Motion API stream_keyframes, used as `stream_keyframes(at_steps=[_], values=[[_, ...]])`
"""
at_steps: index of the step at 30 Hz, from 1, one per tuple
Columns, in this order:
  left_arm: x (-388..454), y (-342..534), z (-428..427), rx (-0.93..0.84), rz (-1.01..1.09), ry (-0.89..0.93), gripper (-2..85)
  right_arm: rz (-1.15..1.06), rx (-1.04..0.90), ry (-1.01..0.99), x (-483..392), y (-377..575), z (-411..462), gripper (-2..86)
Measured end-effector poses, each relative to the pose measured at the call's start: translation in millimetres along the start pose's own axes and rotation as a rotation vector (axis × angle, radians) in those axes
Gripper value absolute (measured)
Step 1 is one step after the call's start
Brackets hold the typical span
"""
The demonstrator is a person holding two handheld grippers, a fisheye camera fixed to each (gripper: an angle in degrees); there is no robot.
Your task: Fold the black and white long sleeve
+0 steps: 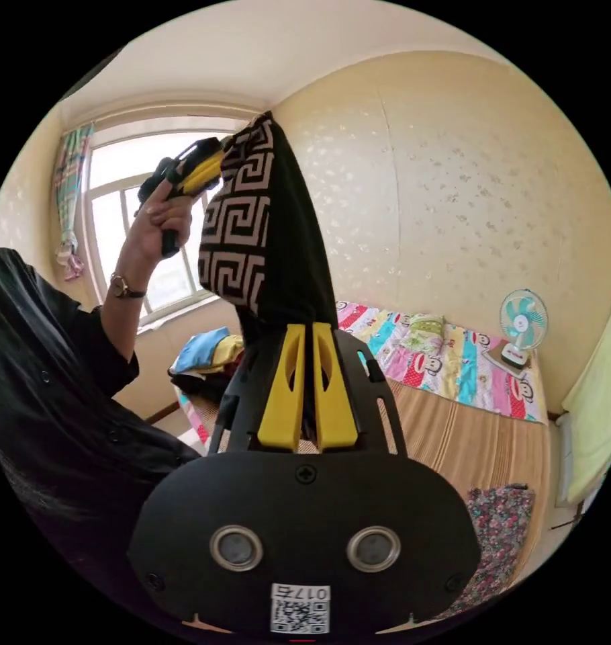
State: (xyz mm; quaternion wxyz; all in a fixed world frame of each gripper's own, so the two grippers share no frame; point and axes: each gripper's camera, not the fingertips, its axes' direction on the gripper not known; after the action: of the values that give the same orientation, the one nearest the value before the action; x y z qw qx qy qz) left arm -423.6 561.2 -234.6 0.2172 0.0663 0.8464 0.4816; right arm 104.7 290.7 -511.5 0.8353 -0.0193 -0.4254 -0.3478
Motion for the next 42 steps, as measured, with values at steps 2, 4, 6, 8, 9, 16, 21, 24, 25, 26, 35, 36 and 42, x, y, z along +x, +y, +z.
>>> stream_keyframes(at_steps=[2,4,6,8,9,16,21,24,25,26,35,36,42], values=[[-2,2,-18,-0.013,0.005,-0.013,-0.5,-0.021,0.142,0.190,-5,-28,-26,3.2],[-10,9,-34,-0.033,-0.020,-0.018,-0.5,-0.032,0.252,0.199,-5,-52,-47,2.9],[-21,22,-51,-0.022,-0.092,-0.039,-0.4,-0.029,0.368,0.194,-9,-72,-66,2.7],[-30,46,-65,-0.010,-0.137,-0.047,-0.3,-0.050,0.470,0.169,-21,-96,-81,2.5],[-32,52,-66,-0.014,-0.144,-0.039,-0.3,-0.062,0.484,0.162,-25,-101,-83,2.4],[-50,97,-46,-0.147,-0.202,0.097,3.9,-0.123,0.517,0.124,-76,-141,-72,2.3],[-47,111,-15,-0.272,-0.254,0.112,13.0,-0.165,0.510,0.228,-104,-159,-70,2.2],[-30,116,16,-0.376,-0.218,0.172,14.1,-0.187,0.498,0.320,-115,-168,-72,2.1],[-21,116,28,-0.403,-0.195,0.190,14.3,-0.190,0.510,0.341,-117,-170,-75,2.1],[-11,114,38,-0.417,-0.172,0.208,14.7,-0.192,0.517,0.353,-118,-172,-78,2.1],[71,69,31,-0.317,-0.006,0.144,16.0,-0.122,0.523,0.421,-106,-198,-92,2.0],[76,65,27,-0.308,0.007,0.098,16.0,-0.120,0.525,0.410,-104,-199,-92,2.0],[95,30,3,-0.240,0.086,-0.302,14.8,-0.104,0.527,0.332,-91,-215,-93,2.1]])
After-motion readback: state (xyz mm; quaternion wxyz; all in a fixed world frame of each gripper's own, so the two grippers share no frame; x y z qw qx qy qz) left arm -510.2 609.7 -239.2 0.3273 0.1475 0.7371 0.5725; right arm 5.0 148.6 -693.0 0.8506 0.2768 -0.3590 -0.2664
